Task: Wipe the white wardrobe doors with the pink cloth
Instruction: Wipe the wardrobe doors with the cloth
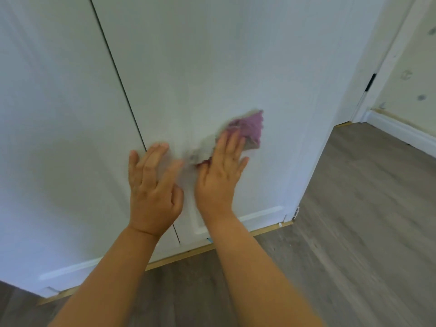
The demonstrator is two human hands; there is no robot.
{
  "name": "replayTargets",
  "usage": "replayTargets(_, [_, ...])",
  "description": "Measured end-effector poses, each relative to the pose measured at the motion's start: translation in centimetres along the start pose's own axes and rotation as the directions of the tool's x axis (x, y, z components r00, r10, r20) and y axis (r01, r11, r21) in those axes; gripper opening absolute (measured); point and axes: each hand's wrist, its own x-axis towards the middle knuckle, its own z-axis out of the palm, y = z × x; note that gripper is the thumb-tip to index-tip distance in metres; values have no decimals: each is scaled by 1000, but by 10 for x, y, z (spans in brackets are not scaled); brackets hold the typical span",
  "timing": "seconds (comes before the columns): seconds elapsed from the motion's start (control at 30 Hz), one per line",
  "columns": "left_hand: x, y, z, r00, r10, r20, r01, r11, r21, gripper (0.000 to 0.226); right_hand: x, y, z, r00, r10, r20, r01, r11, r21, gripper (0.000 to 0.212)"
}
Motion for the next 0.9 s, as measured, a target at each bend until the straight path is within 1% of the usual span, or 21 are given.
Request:
replayTargets(0.03, [-1,-1,-3,999,-26,34,25,999,27,59,0,15,0,997,52,-50,-52,999,15,68])
replayTargets(0.07, [-2,1,-4,996,-45,73,40,997,68,69,1,31,-2,984,143,-104,-139,989,49,67])
replayTargets(0.1, [-4,3,-4,992,-55,116,41,992,115,77,2,46,-3,951,275,-144,-260,959,116,66])
replayTargets(0.13, [-6,6,-3,986,-62,156,37,986,161,82,2,59,-3,889,429,-157,-395,895,209,66])
replayTargets(0.17, [-8,8,-1,981,-70,183,33,979,200,85,-2,70,-5,797,587,-140,-525,789,320,63])
replayTargets(0.2, [-9,10,1,976,-84,200,36,971,235,87,-6,77,-5,692,715,-97,-636,668,385,60])
replayTargets(0.23, [-10,11,3,973,-99,209,42,964,261,89,-12,78,-4,605,795,-47,-720,570,396,58])
replayTargets(0.27, [-11,13,5,969,-114,218,50,959,280,91,-18,70,-3,572,821,2,-760,528,380,59])
replayTargets(0.3, [-12,14,7,967,-121,223,53,956,289,92,-25,59,0,622,783,2,-735,584,345,62])
replayTargets(0.33, [-13,14,7,966,-124,225,55,956,290,94,-31,46,4,735,677,-26,-636,703,318,66])
replayTargets(0.37, [-13,13,9,969,-116,217,52,959,280,95,-32,35,7,862,503,-61,-472,841,264,70])
replayTargets(0.4, [-12,11,9,973,-106,205,48,962,268,95,-29,23,9,936,345,-71,-322,919,227,73])
replayTargets(0.43, [-12,9,9,977,-94,191,44,967,251,95,-21,15,11,975,204,-86,-187,967,174,73])
replayTargets(0.47, [-13,6,9,979,-86,185,42,973,227,94,-11,6,10,993,74,-92,-63,991,117,71])
replayTargets(0.5, [-14,3,8,982,-74,176,39,979,198,93,-1,-2,6,995,-38,-96,45,997,69,68])
replayTargets(0.57, [-18,-3,6,985,-58,164,31,986,163,90,17,-13,-1,962,-252,-106,252,968,-15,60])
replayTargets(0.63, [-21,-9,5,986,-60,153,33,984,173,88,21,-14,3,910,-406,-86,403,914,-46,54])
replayTargets(0.67, [-24,-11,5,986,-64,157,33,982,189,87,11,-8,8,887,-458,-55,456,889,-46,54])
replayTargets(0.73, [-25,-13,5,988,-57,146,26,978,208,86,-22,20,21,853,-519,49,521,851,-71,57])
replayTargets(0.83, [-24,-11,8,988,-65,141,30,971,236,87,-74,83,34,818,-532,217,566,810,-150,62])
replayTargets(0.9, [-25,-8,10,989,-73,125,39,966,255,88,-96,113,35,783,-545,300,607,774,-178,58])
